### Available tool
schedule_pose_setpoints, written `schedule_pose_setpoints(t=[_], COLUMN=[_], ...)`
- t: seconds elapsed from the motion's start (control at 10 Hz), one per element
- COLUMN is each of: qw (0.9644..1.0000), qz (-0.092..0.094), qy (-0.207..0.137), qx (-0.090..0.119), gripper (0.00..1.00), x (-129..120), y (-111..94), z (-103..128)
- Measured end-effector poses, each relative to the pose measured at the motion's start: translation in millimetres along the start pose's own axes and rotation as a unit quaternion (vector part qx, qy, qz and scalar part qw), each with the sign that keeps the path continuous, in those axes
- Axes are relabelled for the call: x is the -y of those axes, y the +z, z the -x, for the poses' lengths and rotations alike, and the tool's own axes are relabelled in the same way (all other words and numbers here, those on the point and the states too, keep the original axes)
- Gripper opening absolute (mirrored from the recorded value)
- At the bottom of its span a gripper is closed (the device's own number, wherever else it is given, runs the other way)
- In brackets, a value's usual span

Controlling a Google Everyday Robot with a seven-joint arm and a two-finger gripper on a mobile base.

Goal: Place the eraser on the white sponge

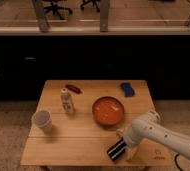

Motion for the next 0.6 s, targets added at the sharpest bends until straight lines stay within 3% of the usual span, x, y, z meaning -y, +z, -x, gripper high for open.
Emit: schedule_pose_setpoints(t=[0.6], qw=[0.9999], qz=[0.005], qy=[-0.010], qx=[0.000], gripper=[0.13], x=[-3.0], y=[-0.3], z=[6.7])
